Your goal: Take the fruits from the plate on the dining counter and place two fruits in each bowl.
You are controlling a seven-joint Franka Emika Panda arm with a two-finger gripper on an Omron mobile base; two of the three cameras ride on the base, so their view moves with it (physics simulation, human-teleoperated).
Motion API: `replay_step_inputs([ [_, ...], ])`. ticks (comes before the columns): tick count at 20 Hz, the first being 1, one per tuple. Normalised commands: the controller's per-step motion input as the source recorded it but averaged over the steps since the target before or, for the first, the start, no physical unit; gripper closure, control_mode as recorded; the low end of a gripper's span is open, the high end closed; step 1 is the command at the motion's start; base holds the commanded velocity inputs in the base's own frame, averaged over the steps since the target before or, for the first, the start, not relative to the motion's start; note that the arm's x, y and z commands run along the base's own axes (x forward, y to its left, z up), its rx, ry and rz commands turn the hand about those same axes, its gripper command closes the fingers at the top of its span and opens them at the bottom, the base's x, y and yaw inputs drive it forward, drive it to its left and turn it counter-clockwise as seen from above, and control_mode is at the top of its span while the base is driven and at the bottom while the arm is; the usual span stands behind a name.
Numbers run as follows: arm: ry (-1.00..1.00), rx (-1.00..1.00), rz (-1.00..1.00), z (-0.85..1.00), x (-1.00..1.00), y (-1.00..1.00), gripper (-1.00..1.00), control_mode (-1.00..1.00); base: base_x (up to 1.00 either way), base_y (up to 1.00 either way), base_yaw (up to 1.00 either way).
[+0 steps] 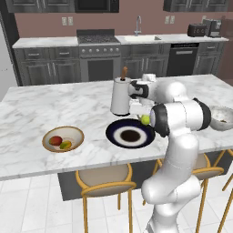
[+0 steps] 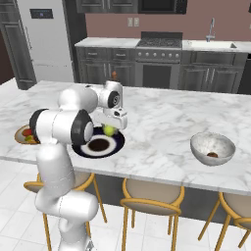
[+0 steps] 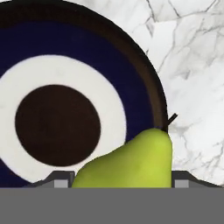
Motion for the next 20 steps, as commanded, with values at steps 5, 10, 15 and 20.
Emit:
replay_step_inputs([
  [5, 0.00, 0.00, 0.14, 0.91, -0.86, 0.08, 1.00, -1.00, 0.00, 0.00, 0.00],
  [10, -0.02, 0.00, 0.17, 0.81, -0.97, 0.02, 1.00, -1.00, 0.00, 0.00, 0.00],
  [15, -0.05, 0.00, 0.10, 0.39, -0.43, 0.00, 1.00, 1.00, -0.19, -0.03, 0.05],
  [20, 0.00, 0.00, 0.00, 0.00, 0.00, 0.00, 1.00, 1.00, -0.62, -0.76, 0.06],
])
